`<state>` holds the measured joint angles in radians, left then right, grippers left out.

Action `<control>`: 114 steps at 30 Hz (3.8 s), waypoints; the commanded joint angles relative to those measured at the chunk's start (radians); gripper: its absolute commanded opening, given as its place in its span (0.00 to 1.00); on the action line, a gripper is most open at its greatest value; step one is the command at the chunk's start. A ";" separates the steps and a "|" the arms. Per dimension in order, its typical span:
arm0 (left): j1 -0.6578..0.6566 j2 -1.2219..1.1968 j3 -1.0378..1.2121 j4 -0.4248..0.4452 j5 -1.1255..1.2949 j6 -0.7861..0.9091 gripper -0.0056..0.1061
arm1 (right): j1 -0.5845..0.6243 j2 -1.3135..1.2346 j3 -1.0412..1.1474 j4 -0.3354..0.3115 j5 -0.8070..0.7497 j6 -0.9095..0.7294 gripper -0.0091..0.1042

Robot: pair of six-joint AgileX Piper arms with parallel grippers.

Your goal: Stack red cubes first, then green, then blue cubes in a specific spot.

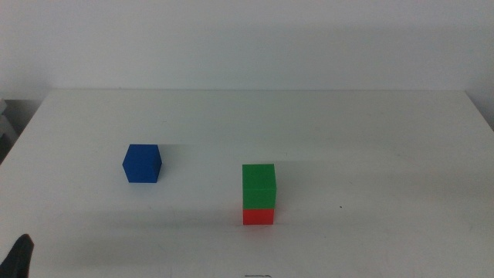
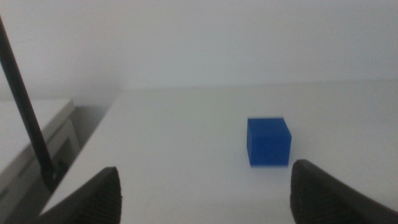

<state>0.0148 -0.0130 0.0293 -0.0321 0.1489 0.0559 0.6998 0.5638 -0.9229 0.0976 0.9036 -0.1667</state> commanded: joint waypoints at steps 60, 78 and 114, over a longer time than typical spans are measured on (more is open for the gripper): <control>-0.181 1.960 -1.572 -0.012 0.705 -0.077 0.88 | -0.004 0.005 -0.023 -0.007 -0.069 -0.011 0.85; -0.179 1.969 -1.572 -0.045 0.769 -0.167 0.20 | -0.004 0.005 -0.023 -0.007 -0.069 -0.011 0.85; -0.799 1.816 -1.706 0.257 0.928 -0.959 0.04 | -0.004 0.005 -0.023 -0.007 -0.069 -0.011 0.85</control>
<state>-0.7828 1.8580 -1.6417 0.2110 1.1129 -0.8916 0.6998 0.5638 -0.9229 0.0968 0.9036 -0.1667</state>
